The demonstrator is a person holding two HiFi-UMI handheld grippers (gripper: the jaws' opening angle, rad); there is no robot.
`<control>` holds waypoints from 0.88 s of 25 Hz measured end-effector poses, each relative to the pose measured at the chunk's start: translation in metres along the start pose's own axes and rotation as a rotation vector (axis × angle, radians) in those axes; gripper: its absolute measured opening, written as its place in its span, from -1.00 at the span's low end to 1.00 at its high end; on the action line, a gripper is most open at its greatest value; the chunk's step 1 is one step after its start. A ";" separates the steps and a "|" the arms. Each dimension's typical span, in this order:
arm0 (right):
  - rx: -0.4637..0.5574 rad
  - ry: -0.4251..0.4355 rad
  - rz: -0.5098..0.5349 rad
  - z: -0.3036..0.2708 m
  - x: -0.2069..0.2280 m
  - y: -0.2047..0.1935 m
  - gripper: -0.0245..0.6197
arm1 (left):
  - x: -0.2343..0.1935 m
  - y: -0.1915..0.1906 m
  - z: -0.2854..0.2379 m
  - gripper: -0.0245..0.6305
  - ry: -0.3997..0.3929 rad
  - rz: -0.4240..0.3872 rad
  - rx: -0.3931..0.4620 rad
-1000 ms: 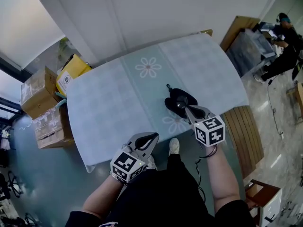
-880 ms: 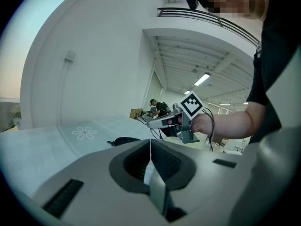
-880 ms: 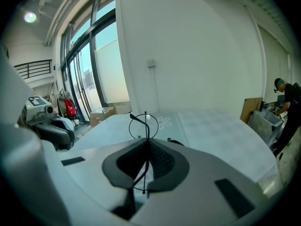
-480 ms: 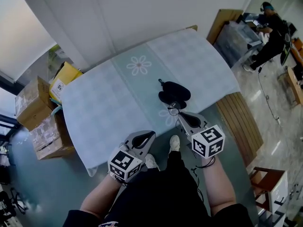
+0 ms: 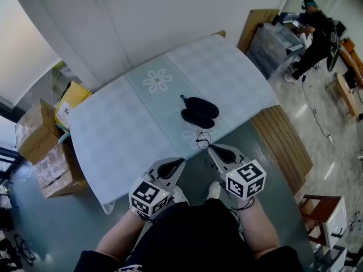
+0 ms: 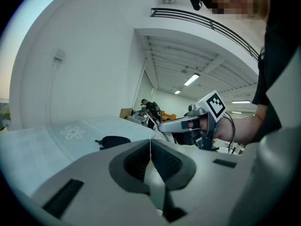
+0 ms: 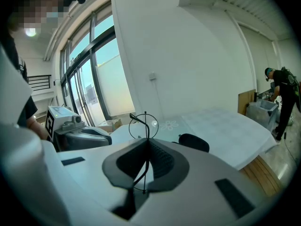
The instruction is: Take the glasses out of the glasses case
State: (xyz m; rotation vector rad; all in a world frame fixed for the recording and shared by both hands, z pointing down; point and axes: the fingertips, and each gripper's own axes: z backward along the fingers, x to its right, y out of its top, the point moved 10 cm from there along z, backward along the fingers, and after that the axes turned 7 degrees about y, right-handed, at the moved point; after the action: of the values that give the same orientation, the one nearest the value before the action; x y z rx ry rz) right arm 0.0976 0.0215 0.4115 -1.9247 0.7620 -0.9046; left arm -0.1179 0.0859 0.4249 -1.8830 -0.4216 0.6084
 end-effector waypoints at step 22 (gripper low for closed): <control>0.009 0.182 0.040 0.084 0.027 -0.022 -0.84 | 0.100 -0.003 -0.028 -0.83 0.195 0.037 0.039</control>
State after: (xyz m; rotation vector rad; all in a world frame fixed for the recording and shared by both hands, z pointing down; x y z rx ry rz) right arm 0.1851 0.0469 0.4080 -1.8293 0.8978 -1.0670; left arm -0.0205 0.1208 0.4149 -1.8950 -0.2466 0.4490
